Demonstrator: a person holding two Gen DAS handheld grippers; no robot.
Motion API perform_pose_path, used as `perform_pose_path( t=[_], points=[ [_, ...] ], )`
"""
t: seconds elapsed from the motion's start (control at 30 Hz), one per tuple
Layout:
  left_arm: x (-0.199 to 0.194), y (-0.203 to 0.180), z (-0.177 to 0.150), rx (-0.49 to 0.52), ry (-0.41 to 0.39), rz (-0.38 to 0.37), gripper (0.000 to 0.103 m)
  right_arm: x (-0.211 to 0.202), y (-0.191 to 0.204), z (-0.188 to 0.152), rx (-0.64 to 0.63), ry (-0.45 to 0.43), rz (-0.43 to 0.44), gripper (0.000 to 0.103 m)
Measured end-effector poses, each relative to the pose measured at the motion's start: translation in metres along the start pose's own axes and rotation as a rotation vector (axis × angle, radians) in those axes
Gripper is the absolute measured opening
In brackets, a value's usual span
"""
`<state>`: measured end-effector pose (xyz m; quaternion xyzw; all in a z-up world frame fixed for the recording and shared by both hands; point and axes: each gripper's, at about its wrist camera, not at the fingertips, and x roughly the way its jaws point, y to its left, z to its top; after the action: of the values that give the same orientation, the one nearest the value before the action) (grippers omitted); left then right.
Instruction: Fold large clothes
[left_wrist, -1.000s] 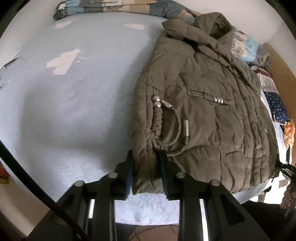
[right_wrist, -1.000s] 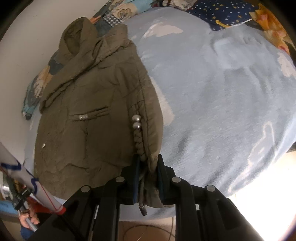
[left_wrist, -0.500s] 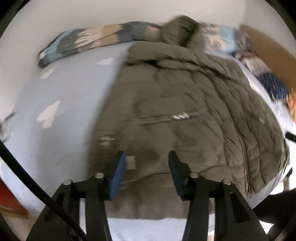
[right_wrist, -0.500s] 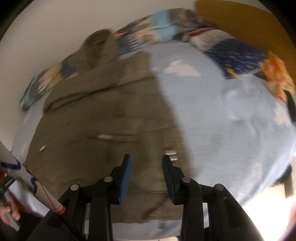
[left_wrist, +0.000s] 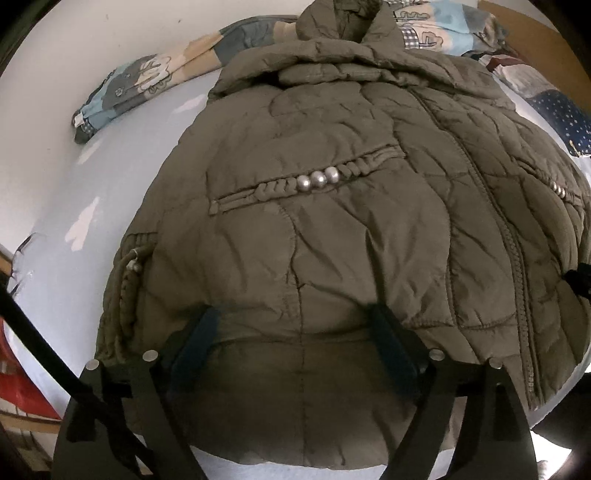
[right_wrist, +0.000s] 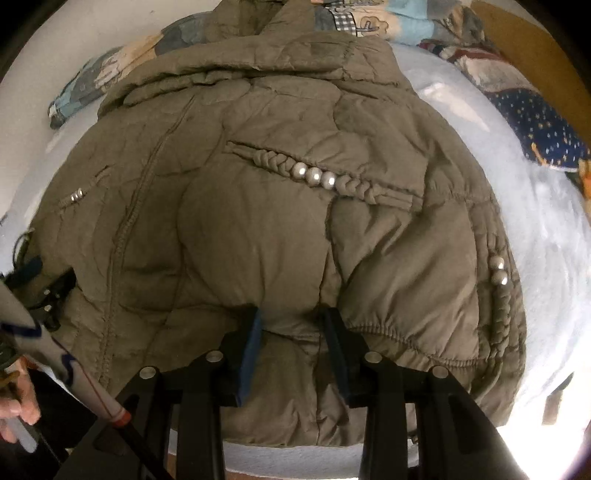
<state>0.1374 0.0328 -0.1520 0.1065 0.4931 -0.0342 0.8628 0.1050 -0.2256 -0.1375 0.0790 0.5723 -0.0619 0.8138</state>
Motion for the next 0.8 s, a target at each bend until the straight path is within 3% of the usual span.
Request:
perform_pose_path(
  t=[0.4, 0.6, 0.73, 0.8],
  points=[
    [-0.004, -0.002, -0.013, -0.047, -0.034, 0.055, 0.096, -0.001, 0.004, -0.003, -0.008, -0.013, -0.030, 0.040],
    [-0.005, -0.002, -0.008, -0.088, 0.027, 0.079, 0.096, -0.002, 0.010, -0.003, -0.016, -0.014, -0.069, 0.041],
    [-0.007, -0.004, -0.019, -0.077, -0.059, 0.089, 0.098, -0.001, 0.013, -0.003, -0.021, -0.011, -0.095, 0.042],
    [-0.006, -0.006, -0.019, -0.073, -0.066, 0.105, 0.099, 0.000, 0.014, -0.002, -0.023, -0.010, -0.103, 0.043]
  ],
)
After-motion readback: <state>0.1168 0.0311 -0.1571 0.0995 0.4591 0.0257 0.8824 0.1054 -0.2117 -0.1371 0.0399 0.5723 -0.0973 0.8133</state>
